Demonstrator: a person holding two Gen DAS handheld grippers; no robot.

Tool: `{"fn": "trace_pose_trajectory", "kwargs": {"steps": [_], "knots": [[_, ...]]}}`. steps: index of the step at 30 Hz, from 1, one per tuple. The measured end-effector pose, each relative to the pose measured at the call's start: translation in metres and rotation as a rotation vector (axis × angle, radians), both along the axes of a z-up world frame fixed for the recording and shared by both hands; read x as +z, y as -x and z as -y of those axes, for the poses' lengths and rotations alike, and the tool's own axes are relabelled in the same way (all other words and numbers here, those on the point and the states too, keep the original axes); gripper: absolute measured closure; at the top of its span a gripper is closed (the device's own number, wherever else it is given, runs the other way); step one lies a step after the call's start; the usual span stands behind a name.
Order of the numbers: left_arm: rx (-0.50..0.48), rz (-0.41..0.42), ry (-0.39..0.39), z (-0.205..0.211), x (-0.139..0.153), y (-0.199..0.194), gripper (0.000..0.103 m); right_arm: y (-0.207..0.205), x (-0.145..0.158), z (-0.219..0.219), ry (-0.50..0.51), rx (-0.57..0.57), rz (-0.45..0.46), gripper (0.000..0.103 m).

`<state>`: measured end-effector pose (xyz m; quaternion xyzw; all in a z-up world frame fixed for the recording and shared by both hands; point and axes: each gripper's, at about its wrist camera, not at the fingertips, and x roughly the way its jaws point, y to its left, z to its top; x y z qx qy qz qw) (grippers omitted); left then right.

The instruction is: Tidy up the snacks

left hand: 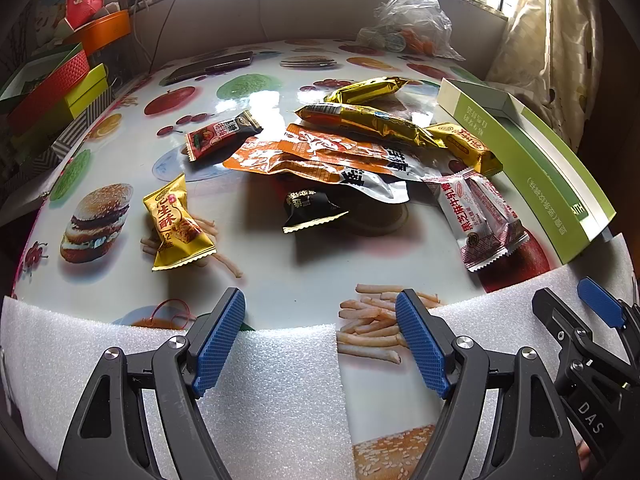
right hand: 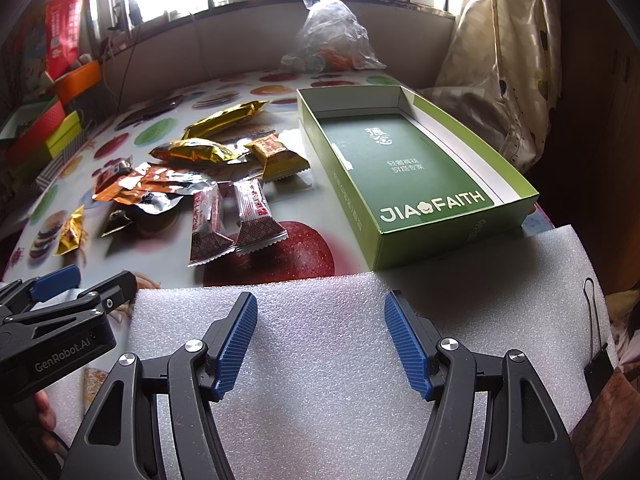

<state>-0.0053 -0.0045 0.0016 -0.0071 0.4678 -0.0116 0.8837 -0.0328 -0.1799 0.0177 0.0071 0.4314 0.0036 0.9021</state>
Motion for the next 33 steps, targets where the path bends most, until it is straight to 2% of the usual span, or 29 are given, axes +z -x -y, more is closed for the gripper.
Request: {"fn": "trace_pose_trajectory", "kwargs": {"steps": [33], "knots": [[-0.013, -0.01, 0.006, -0.0049, 0.0, -0.0017, 0.025, -0.0021, -0.0003, -0.0001, -0.001, 0.006, -0.004, 0.036]]}}
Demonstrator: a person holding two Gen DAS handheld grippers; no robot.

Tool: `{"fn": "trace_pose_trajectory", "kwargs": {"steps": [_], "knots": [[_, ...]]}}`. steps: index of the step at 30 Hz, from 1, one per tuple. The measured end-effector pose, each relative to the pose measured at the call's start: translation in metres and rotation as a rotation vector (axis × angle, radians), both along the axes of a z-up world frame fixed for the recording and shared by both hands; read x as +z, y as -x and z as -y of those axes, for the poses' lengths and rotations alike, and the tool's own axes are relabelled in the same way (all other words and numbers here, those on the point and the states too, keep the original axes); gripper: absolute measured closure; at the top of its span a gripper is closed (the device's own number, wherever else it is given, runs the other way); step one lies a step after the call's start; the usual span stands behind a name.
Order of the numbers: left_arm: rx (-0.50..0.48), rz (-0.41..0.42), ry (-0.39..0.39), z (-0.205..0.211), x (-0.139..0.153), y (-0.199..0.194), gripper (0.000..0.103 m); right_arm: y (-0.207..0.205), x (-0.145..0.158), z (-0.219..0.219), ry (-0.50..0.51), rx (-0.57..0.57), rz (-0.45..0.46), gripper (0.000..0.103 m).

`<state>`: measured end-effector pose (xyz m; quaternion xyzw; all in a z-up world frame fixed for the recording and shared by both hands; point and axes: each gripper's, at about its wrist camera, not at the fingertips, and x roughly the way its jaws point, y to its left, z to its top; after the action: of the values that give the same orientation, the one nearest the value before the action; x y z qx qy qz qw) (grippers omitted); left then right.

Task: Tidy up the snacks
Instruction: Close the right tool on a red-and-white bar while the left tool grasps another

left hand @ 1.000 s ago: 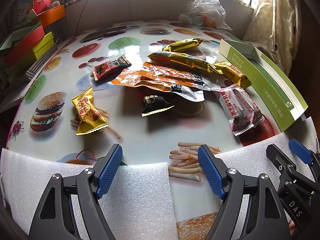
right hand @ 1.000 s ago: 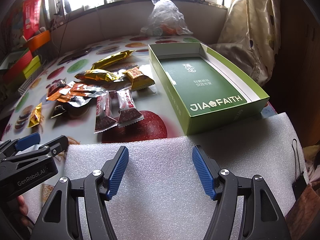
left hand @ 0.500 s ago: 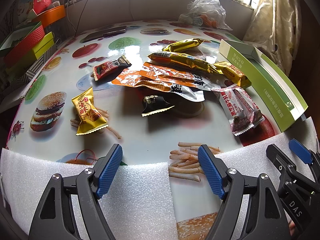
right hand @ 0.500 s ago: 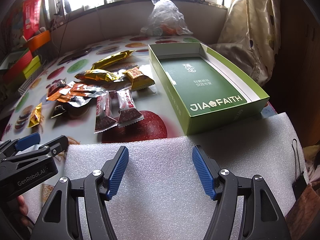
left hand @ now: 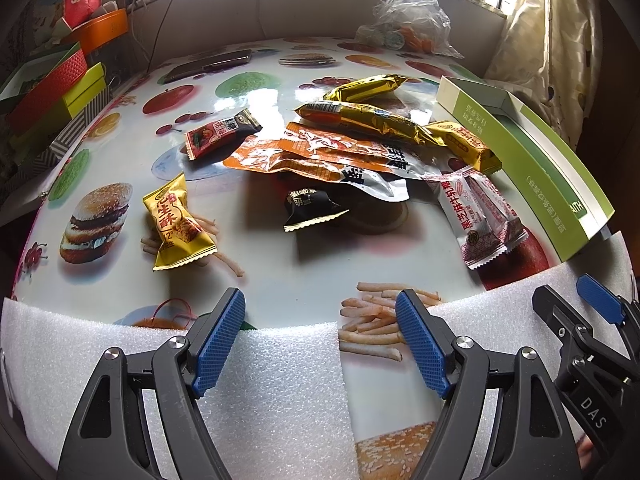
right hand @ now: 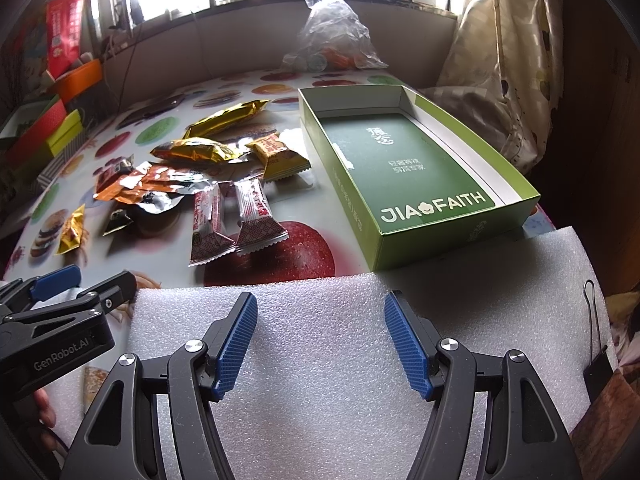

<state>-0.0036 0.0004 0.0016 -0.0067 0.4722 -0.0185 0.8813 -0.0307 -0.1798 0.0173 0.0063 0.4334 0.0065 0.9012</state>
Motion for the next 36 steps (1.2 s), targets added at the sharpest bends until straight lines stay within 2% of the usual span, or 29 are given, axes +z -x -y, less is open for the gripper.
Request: {"fn": "trace_pose_trajectory", "kwargs": {"steps": [6, 7, 9, 14, 19, 23, 26, 28, 32, 34, 36], "knots": [[-0.018, -0.034, 0.03, -0.01, 0.002, -0.004, 0.025, -0.002, 0.007, 0.004, -0.062, 0.042, -0.002, 0.037], [-0.025, -0.034, 0.053, -0.013, 0.004, -0.004, 0.025, -0.001, 0.01, 0.003, -0.072, 0.059, 0.007, 0.037], [-0.035, -0.025, 0.087, -0.014, 0.008, -0.003, 0.025, 0.0, 0.017, -0.002, -0.079, 0.098, 0.035, 0.037], [-0.046, 0.029, 0.1, -0.018, 0.024, -0.005, 0.025, -0.015, 0.025, -0.015, -0.091, 0.17, 0.042, 0.037], [-0.055, 0.049, 0.16, -0.02, 0.034, -0.016, 0.025, -0.032, 0.029, -0.025, -0.054, 0.216, 0.048, 0.048], [-0.074, 0.027, 0.213, -0.015, 0.032, -0.024, 0.025, -0.051, 0.021, -0.024, -0.046, 0.221, 0.002, 0.056], [-0.086, 0.031, 0.224, -0.013, 0.032, -0.027, 0.025, -0.061, 0.016, -0.024, -0.036, 0.219, -0.016, 0.06], [-0.086, 0.026, 0.227, -0.013, 0.031, -0.029, 0.025, -0.066, 0.013, -0.026, -0.037, 0.222, -0.022, 0.069], [-0.08, 0.016, 0.235, -0.016, 0.029, -0.032, 0.027, -0.077, 0.005, -0.031, -0.025, 0.223, -0.064, 0.074], [-0.084, 0.02, 0.23, -0.017, 0.03, -0.033, 0.027, -0.08, 0.001, -0.033, -0.029, 0.216, -0.082, 0.082], [-0.085, 0.021, 0.235, -0.019, 0.03, -0.033, 0.027, -0.08, 0.0, -0.036, -0.058, 0.227, -0.089, 0.082]]}}
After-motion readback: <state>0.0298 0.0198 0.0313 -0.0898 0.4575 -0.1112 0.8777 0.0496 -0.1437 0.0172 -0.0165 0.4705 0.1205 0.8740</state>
